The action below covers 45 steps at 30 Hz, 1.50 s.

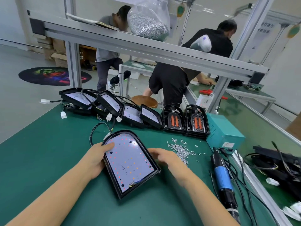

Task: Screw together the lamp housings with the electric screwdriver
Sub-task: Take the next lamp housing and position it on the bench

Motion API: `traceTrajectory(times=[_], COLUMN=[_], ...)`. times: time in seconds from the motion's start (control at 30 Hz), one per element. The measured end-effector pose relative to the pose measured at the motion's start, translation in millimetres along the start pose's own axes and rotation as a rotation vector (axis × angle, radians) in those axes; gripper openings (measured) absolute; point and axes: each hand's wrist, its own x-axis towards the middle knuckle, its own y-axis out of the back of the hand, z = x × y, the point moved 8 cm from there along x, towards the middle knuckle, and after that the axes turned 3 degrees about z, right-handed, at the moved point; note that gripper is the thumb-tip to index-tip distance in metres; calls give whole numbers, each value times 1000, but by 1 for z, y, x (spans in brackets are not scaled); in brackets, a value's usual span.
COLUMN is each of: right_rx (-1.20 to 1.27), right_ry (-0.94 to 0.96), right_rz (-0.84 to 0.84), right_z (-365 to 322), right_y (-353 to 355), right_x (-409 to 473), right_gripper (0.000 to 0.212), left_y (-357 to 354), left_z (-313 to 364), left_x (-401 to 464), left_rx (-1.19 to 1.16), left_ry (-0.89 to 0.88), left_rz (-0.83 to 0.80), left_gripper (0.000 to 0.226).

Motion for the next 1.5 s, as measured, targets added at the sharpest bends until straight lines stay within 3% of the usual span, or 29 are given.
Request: traceTrajectory(times=[0.07,0.13,0.23,0.37,0.47,0.73,0.87,1.0,1.17,1.4,1.5], right_rx=[-93,-324,-612,-766,-902,-1011,-956,-837,-974,-1193,-1123], right_ry=[52,101,200,302,269,325,254,237,86,-68,-92], right_rz=[-94,-142,6,228,243,343,314,574,781,685,672], right_z=[4,10,11,-3,-7,-10,-4,-13,-8,6,13], right_y=[2,-4,-3,12,19,32,39,74,119,140,141], right_x=[-12,-9,8,38,65,85,92,85,77,84,87], right_gripper=[49,37,11,23,25,27,45,47,37,35,36], left_y=[1,3,4,2,0,-14,-12,-12,-12,-12,-11], left_z=[1,3,3,5,6,3,3,3,4,3,4], left_x=[0,1,0,-1,1,0,7,10,11,9,8], left_rx=[-27,-50,-61,-15,-6,201,209,212,205,206,209], left_ry=[-4,-11,-25,-53,-49,-88,-157,-194,-205,-196,-187], left_rz=[3,11,24,48,73,-5,76,114,124,137,141], left_gripper=[15,14,14,12,11,15,12,14,13,13,12])
